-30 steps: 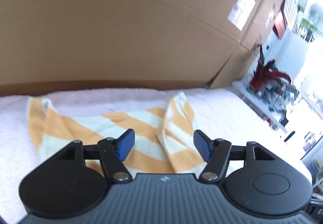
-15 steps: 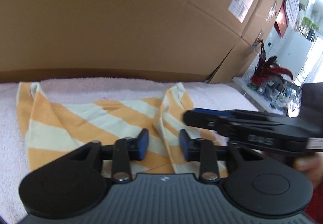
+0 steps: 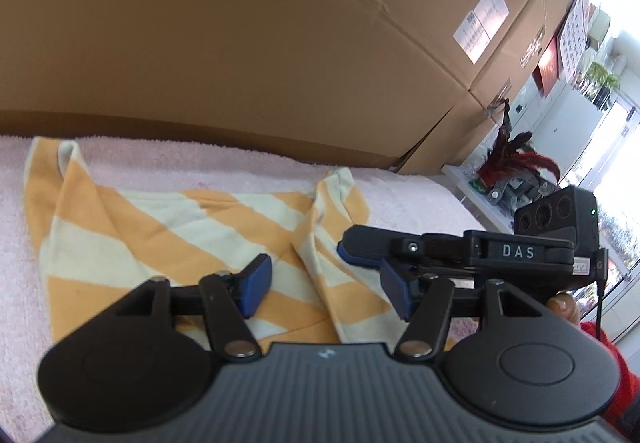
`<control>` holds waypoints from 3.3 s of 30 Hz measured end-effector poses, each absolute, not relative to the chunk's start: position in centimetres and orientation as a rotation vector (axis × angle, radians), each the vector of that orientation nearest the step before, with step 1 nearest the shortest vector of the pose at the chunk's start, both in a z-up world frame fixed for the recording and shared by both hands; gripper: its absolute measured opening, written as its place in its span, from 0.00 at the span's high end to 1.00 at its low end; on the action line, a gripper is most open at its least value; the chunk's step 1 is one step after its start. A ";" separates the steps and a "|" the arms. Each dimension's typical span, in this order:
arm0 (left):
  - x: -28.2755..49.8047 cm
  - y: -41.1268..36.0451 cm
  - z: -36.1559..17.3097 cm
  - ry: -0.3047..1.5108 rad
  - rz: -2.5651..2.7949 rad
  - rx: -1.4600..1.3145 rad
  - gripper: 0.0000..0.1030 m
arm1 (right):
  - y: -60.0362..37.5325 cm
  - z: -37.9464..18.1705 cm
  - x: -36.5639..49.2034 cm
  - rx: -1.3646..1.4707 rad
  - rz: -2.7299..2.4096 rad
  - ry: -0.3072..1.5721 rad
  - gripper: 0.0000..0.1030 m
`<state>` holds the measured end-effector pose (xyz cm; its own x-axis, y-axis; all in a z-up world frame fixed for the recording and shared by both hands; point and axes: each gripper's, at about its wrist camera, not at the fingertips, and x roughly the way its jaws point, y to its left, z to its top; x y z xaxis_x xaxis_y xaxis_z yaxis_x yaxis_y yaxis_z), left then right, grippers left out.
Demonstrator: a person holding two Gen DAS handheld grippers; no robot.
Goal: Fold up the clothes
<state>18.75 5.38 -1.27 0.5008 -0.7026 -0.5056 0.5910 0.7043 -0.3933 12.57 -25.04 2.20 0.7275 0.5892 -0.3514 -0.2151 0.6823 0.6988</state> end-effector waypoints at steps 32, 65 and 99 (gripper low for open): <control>-4.1 12.3 -2.0 0.730 -0.897 -0.267 0.32 | -17.8 4.8 -16.0 0.190 0.527 0.401 0.54; -1.2 11.1 -4.1 0.735 -1.023 -0.362 0.77 | -17.5 7.9 2.2 0.082 0.326 0.438 0.82; -1.5 11.2 -4.4 0.708 -1.088 -0.377 0.56 | -25.7 5.7 5.8 0.838 0.477 0.495 0.69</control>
